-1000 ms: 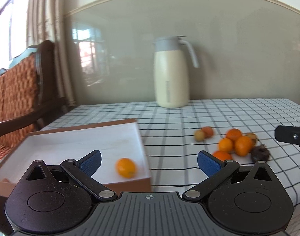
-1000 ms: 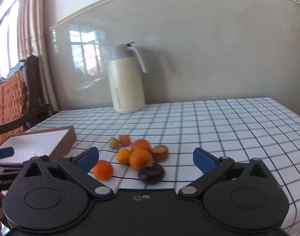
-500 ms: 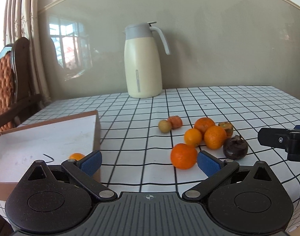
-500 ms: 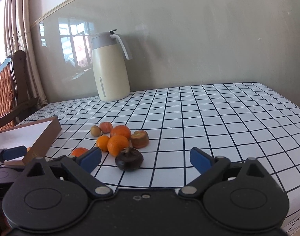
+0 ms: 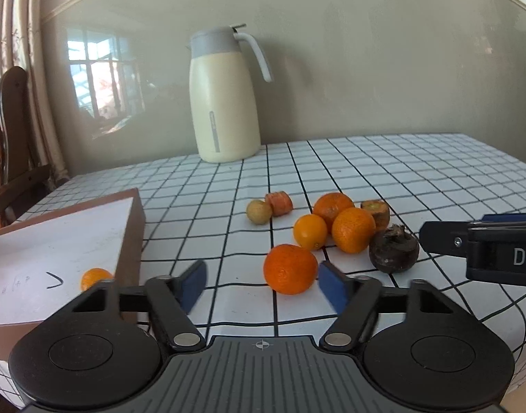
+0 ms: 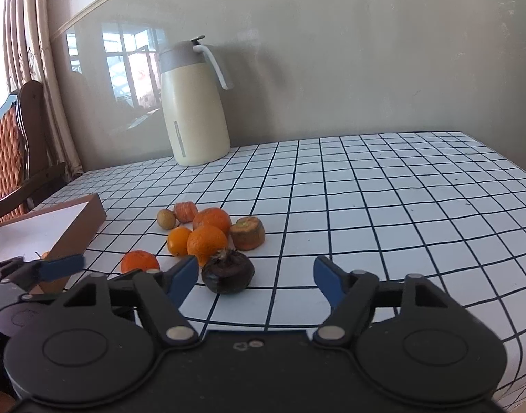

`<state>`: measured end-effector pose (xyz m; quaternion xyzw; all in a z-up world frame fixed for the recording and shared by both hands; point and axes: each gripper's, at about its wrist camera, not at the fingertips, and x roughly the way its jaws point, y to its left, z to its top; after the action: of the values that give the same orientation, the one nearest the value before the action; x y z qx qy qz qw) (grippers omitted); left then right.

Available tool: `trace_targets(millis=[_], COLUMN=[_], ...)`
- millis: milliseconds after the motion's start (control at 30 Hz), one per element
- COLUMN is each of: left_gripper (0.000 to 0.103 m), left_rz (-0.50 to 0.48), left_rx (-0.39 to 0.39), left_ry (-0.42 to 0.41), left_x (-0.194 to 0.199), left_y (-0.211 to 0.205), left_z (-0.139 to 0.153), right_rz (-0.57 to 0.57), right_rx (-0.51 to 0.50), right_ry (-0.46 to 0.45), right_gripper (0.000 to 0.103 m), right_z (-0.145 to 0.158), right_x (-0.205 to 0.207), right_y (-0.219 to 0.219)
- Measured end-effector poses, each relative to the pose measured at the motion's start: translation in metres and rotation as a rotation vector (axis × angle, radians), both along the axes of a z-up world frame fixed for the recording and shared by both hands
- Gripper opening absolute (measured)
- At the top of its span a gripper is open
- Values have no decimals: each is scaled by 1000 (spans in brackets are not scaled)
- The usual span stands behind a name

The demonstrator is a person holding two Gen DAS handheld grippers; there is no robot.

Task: Organize fruits
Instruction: 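Grasp a mandarin orange with the left tool while the right tool grasps the dark mangosteen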

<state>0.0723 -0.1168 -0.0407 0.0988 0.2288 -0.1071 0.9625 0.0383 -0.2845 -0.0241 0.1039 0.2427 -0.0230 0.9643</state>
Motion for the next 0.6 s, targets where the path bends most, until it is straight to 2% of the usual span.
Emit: trace_targets(millis=[67, 167, 300, 367, 600], left_gripper=[65, 63, 60, 45, 39], left_rz=[-2, -6, -17, -23, -17], left_rx=[-2, -1, 7, 4, -32], left_ry=[10, 4, 11, 28, 39], left_x=[3, 4, 10, 13, 18], left_y=[-3, -7, -14, -17, -17], left_z=[-2, -3, -8, -10, -15], right_rz=[2, -1, -5, -8, -16], right_rx=[1, 11, 26, 27, 45], right_ry=[5, 11, 16, 19, 40], right_gripper=[62, 54, 53, 53, 52], right_z=[-1, -2, -4, -5, -11], right_x=[3, 8, 14, 16, 29], right_y=[1, 2, 3, 3, 6])
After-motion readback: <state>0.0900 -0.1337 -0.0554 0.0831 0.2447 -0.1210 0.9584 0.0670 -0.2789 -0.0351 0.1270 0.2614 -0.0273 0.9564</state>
